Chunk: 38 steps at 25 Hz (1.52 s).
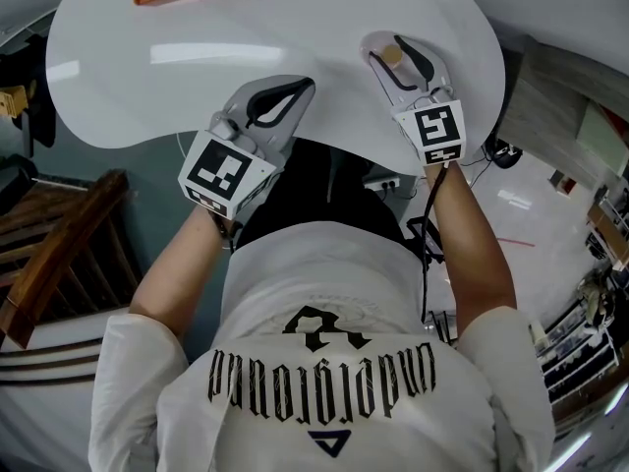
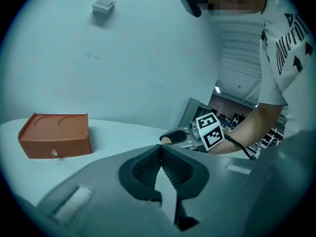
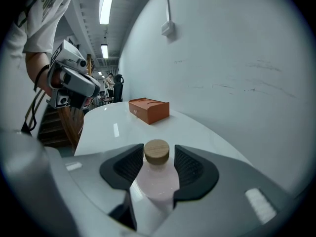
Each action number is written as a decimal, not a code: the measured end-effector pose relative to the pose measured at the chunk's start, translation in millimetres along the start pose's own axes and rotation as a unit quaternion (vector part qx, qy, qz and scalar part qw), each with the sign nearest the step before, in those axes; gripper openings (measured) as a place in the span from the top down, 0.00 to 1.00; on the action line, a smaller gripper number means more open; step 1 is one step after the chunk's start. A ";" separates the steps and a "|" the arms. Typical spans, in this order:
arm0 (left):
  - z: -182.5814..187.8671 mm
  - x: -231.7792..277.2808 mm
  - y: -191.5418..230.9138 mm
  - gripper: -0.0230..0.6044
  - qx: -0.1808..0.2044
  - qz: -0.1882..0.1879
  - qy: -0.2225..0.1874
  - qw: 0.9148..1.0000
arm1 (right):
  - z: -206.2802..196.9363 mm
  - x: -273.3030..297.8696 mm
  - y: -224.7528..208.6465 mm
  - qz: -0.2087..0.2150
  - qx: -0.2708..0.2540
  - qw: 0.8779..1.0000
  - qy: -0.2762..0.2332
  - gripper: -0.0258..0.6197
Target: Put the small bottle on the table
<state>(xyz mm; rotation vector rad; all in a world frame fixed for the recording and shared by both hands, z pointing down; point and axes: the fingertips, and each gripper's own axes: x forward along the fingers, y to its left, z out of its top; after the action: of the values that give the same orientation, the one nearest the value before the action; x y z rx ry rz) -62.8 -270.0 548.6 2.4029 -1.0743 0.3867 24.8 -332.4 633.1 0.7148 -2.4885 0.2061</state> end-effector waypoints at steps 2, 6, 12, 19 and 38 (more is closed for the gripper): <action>0.5 -2.6 -4.3 0.95 0.002 0.003 -0.002 1.000 | 0.8 -5.4 -0.6 -0.003 0.000 1.000 -0.004 0.65; 0.4 -6.4 -17.5 0.95 0.002 0.005 -0.007 1.000 | 6.3 -24.7 1.1 -0.008 -0.005 1.000 -0.012 0.65; 11.7 -10.8 -42.2 0.95 0.007 0.017 -0.026 0.999 | 9.3 -56.9 3.8 -0.002 -0.004 1.000 -0.015 0.66; 24.2 -18.3 -80.5 0.95 0.026 0.024 -0.045 0.998 | 27.9 -108.8 15.0 0.007 -0.013 0.999 -0.034 0.68; 117.2 -77.2 -215.9 0.95 0.096 0.043 -0.147 0.983 | 77.1 -305.7 38.5 -0.016 -0.028 0.994 -0.106 0.90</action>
<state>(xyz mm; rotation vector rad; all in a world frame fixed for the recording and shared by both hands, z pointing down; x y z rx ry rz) 57.0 -159.1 349.5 2.6516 -1.3257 0.1717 187.8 -184.6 404.0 0.7885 -2.6703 0.0501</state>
